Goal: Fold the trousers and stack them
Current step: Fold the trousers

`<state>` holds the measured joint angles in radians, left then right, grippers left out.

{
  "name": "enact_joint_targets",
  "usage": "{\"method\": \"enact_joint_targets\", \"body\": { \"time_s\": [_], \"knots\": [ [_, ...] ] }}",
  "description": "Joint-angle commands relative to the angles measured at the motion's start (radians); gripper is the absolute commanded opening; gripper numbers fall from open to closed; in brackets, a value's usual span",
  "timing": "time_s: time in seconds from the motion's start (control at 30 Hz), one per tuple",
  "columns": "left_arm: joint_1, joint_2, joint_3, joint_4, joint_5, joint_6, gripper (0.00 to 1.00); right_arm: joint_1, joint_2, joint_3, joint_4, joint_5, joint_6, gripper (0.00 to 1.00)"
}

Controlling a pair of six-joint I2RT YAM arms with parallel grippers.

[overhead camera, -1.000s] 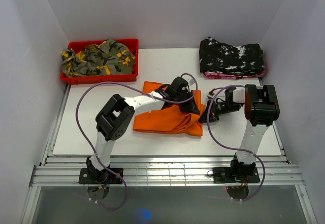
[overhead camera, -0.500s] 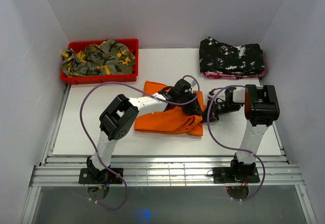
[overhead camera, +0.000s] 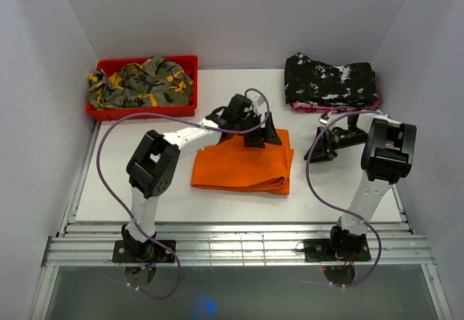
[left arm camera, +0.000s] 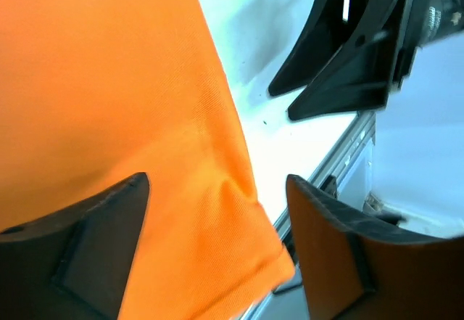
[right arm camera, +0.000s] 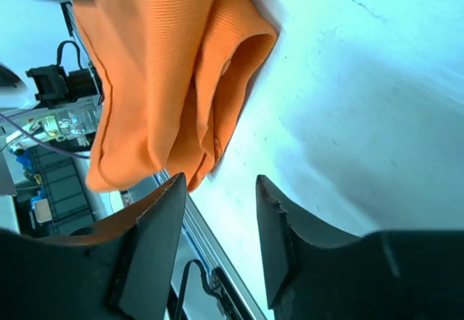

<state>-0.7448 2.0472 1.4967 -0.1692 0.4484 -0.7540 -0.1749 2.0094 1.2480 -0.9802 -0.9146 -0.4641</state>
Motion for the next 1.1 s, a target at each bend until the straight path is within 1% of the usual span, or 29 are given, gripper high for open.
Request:
{"method": "enact_joint_targets", "body": {
  "time_s": [0.0, 0.03, 0.07, 0.1, 0.17, 0.2, 0.23, 0.27, 0.3, 0.37, 0.4, 0.43, 0.5, 0.53, 0.57, 0.6, 0.63, 0.67, 0.7, 0.73, 0.77, 0.8, 0.87, 0.93, 1.0, 1.07],
  "knots": [
    [0.094, -0.202, 0.005, -0.058, 0.145, 0.154, 0.88, -0.023, -0.058, 0.114, -0.236, -0.016, -0.185, 0.51],
    [0.116, -0.223, 0.002, -0.096, 0.179, 0.188, 0.92, -0.014, -0.076, 0.135, -0.232, -0.032, -0.173, 0.55],
    [0.139, -0.258, -0.01, -0.114, 0.212, 0.256, 0.96, 0.018, -0.11, 0.158, -0.226, -0.056, -0.163, 0.58],
    [0.197, -0.274, -0.019, -0.134, 0.301, 0.293, 0.97, 0.04, -0.123, 0.204, -0.216, -0.066, -0.153, 0.61],
    [0.264, -0.295, -0.038, -0.193, 0.399, 0.388, 0.97, 0.089, -0.138, 0.247, -0.174, -0.09, -0.114, 0.64],
    [0.327, -0.304, -0.047, -0.219, 0.45, 0.418, 0.96, 0.145, -0.146, 0.264, -0.154, -0.092, -0.102, 0.64],
    [0.355, -0.306, -0.047, -0.28, 0.536, 0.45, 0.93, 0.173, -0.149, 0.283, -0.123, -0.084, -0.082, 0.63],
    [0.378, -0.306, -0.049, -0.314, 0.565, 0.488, 0.9, 0.249, -0.15, 0.289, -0.08, -0.067, -0.061, 0.62],
    [0.415, -0.312, -0.052, -0.355, 0.572, 0.548, 0.87, 0.279, -0.146, 0.291, -0.065, -0.058, -0.051, 0.61],
    [0.444, -0.32, -0.078, -0.449, 0.59, 0.596, 0.84, 0.352, -0.13, 0.284, -0.043, -0.04, -0.035, 0.59],
    [0.465, -0.321, -0.091, -0.476, 0.604, 0.635, 0.82, 0.371, -0.112, 0.28, -0.069, -0.041, -0.062, 0.58],
    [0.475, -0.32, -0.125, -0.525, 0.625, 0.656, 0.78, 0.388, -0.106, 0.253, -0.089, -0.038, -0.082, 0.53],
    [0.487, -0.321, -0.17, -0.556, 0.653, 0.705, 0.76, 0.417, -0.104, 0.188, -0.135, -0.023, -0.158, 0.48],
    [0.489, -0.318, -0.232, -0.559, 0.664, 0.716, 0.75, 0.423, -0.106, 0.15, -0.153, -0.015, -0.191, 0.44],
    [0.49, -0.311, -0.26, -0.559, 0.673, 0.726, 0.75, 0.431, -0.101, 0.067, -0.164, 0.012, -0.218, 0.43],
    [0.493, -0.3, -0.291, -0.559, 0.682, 0.734, 0.75, 0.434, -0.092, 0.032, -0.188, 0.034, -0.288, 0.4],
    [0.496, -0.264, -0.358, -0.531, 0.694, 0.733, 0.75, 0.436, -0.081, -0.005, -0.189, 0.058, -0.31, 0.36],
    [0.505, -0.24, -0.386, -0.52, 0.678, 0.737, 0.75, 0.434, -0.043, -0.062, -0.19, 0.122, -0.333, 0.33],
    [0.516, -0.217, -0.416, -0.494, 0.67, 0.73, 0.74, 0.433, -0.025, -0.083, -0.192, 0.156, -0.356, 0.3],
    [0.531, -0.184, -0.449, -0.415, 0.671, 0.693, 0.74, 0.43, -0.011, -0.102, -0.174, 0.186, -0.381, 0.29],
    [0.556, -0.173, -0.495, -0.377, 0.636, 0.667, 0.74, 0.417, -0.003, -0.128, -0.155, 0.244, -0.386, 0.29],
    [0.565, -0.167, -0.506, -0.331, 0.629, 0.654, 0.74, 0.414, -0.006, -0.137, -0.131, 0.278, -0.384, 0.29],
    [0.571, -0.156, -0.5, -0.322, 0.606, 0.659, 0.74, 0.411, -0.018, -0.137, -0.075, 0.359, -0.381, 0.32],
    [0.573, -0.159, -0.492, -0.329, 0.601, 0.66, 0.74, 0.411, -0.027, -0.104, -0.061, 0.388, -0.375, 0.35],
    [0.573, -0.194, -0.469, -0.34, 0.621, 0.682, 0.74, 0.411, -0.064, -0.052, -0.066, 0.417, -0.373, 0.36],
    [0.572, -0.24, -0.429, -0.397, 0.659, 0.757, 0.74, 0.41, -0.13, -0.015, -0.101, 0.425, -0.407, 0.37]
  ]
}}
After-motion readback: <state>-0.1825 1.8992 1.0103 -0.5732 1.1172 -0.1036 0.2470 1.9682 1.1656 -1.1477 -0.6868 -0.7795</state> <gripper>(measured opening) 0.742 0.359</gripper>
